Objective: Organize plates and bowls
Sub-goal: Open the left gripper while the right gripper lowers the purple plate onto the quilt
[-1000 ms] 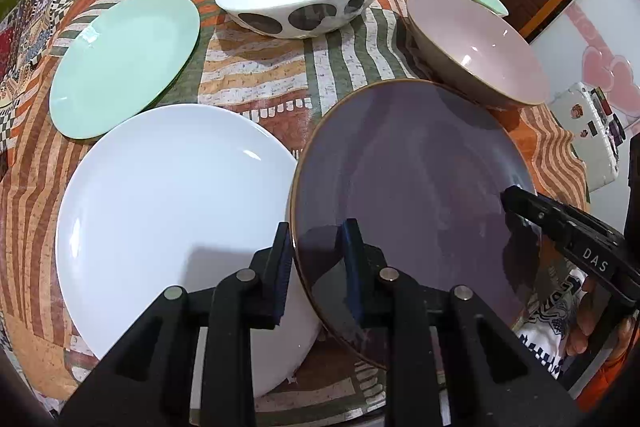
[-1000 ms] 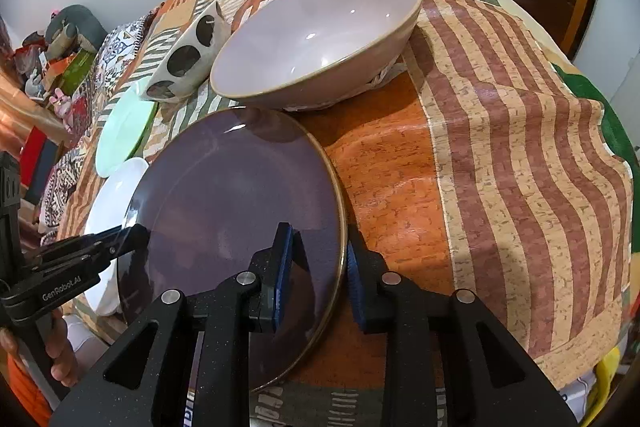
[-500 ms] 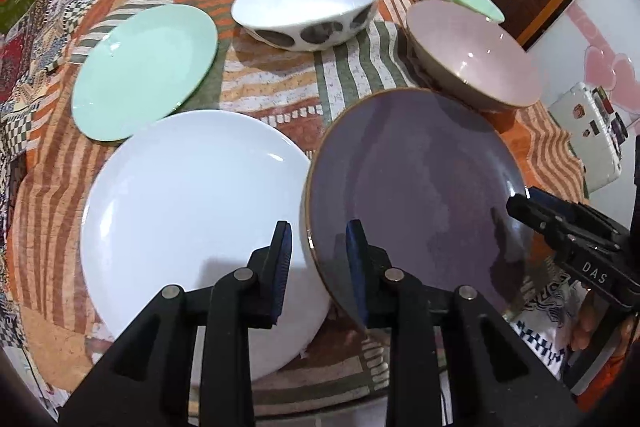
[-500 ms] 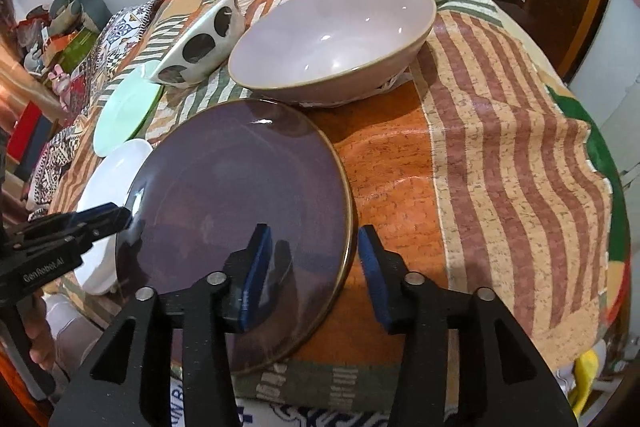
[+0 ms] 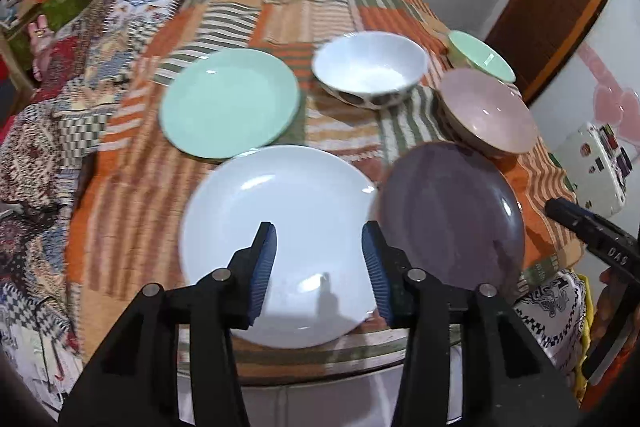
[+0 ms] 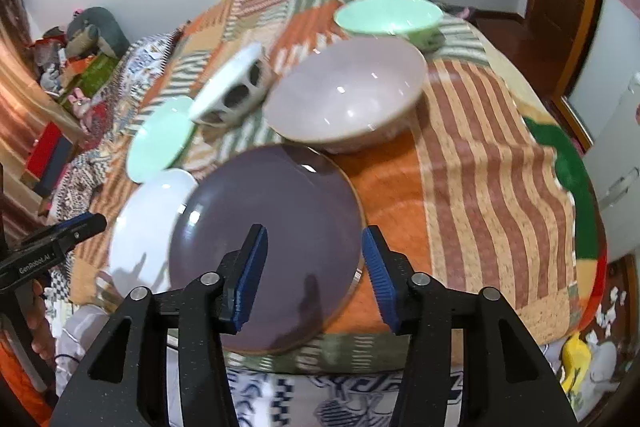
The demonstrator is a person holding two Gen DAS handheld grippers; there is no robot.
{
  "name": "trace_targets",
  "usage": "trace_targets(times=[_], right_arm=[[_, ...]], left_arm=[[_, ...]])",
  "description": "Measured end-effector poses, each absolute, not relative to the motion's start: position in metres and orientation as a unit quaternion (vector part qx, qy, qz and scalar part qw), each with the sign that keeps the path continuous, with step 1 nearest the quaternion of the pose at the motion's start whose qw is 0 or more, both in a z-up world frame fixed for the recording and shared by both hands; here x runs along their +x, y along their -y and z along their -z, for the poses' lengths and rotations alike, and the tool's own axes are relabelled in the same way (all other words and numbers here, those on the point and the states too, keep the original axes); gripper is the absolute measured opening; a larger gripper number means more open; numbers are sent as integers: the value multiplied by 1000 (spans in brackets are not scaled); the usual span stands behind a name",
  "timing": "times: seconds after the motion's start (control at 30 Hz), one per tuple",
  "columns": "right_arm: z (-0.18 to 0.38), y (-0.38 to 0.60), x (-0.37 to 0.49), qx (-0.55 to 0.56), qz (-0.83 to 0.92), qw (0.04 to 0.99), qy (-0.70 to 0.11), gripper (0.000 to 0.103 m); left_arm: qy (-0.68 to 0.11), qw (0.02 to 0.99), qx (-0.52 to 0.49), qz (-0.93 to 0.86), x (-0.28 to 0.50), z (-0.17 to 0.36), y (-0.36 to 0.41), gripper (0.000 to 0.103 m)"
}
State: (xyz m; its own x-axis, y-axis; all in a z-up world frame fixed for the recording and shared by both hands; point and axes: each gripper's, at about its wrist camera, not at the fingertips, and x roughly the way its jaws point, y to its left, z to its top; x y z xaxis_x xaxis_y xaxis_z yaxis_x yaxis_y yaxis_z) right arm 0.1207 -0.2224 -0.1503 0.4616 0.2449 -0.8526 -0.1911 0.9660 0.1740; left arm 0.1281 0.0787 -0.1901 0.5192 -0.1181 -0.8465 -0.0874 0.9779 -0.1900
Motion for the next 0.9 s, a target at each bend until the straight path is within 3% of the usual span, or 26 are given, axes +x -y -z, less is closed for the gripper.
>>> trace_targets(times=[0.37,0.9], right_arm=[[140,149,141,-19,-204,855,-476,50],[198,63,191,-62,-264,800,-535,50]], left_arm=[[-507,849,-138,-51,103,210,-142,48],[-555,810,-189,-23,99,266,-165,45]])
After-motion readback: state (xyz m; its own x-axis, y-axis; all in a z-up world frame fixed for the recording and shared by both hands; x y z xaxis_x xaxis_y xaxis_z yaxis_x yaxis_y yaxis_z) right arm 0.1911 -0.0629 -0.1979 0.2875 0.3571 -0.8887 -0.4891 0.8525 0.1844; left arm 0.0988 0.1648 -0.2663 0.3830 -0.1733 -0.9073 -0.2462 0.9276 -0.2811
